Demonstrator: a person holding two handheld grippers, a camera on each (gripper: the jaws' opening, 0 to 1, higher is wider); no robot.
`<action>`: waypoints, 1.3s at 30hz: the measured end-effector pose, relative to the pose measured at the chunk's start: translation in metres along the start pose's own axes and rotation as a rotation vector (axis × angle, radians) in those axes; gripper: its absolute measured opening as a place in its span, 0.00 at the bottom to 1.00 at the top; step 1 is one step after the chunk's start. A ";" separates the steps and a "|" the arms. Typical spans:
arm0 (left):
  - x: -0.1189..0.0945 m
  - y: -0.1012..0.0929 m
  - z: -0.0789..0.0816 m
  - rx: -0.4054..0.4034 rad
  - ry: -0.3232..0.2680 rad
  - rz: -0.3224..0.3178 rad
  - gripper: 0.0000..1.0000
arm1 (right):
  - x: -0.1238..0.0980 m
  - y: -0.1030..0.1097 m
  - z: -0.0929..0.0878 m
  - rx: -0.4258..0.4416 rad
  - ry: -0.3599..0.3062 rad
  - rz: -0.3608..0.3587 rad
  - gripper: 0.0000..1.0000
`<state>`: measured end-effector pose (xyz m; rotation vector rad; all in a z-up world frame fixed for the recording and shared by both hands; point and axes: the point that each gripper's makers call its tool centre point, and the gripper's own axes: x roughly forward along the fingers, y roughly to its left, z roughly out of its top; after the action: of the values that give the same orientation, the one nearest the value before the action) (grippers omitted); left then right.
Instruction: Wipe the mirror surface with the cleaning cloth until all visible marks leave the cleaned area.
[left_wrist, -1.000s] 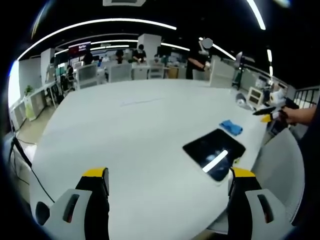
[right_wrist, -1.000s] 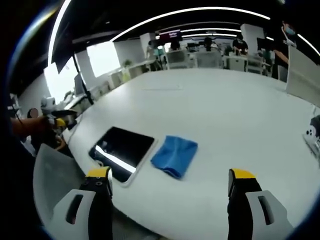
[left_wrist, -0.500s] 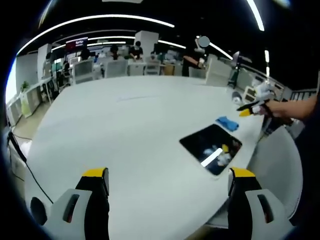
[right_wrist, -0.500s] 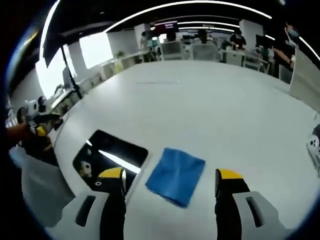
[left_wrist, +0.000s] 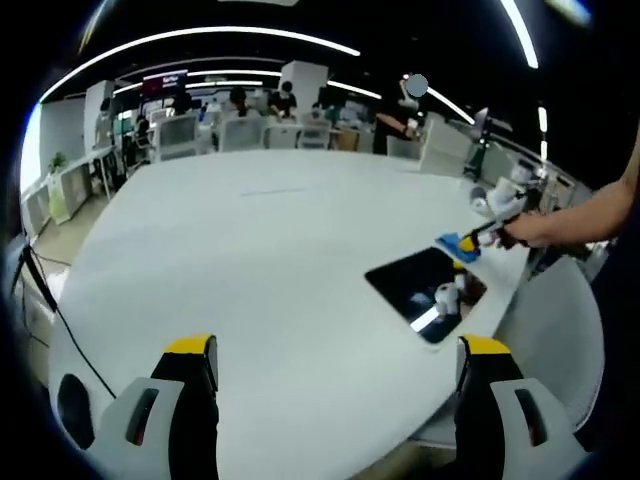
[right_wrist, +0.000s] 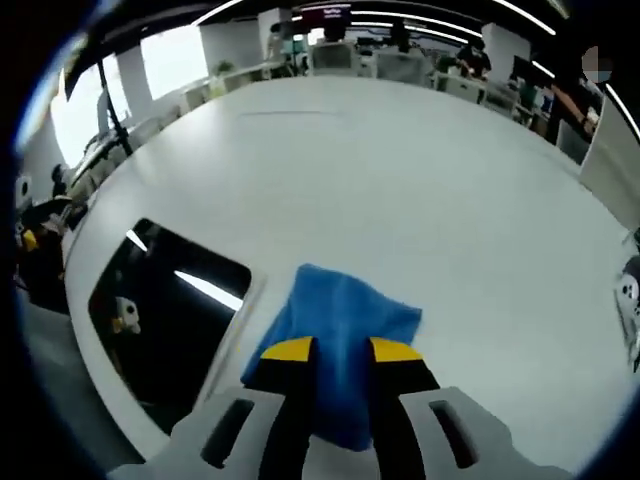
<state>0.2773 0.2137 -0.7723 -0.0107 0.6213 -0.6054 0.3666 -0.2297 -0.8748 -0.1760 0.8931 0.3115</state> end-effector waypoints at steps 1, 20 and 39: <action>-0.002 0.002 0.000 -0.002 -0.001 0.001 0.99 | -0.001 -0.001 0.001 0.026 -0.012 -0.010 0.15; -0.002 0.016 0.007 0.035 0.032 -0.020 0.99 | -0.031 0.005 0.014 0.375 0.056 0.061 0.00; -0.005 0.013 0.006 0.035 0.016 -0.022 0.99 | -0.038 0.049 0.047 0.419 0.043 0.177 0.00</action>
<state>0.2843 0.2264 -0.7676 0.0201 0.6263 -0.6385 0.3622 -0.1777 -0.8168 0.2860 0.9990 0.2780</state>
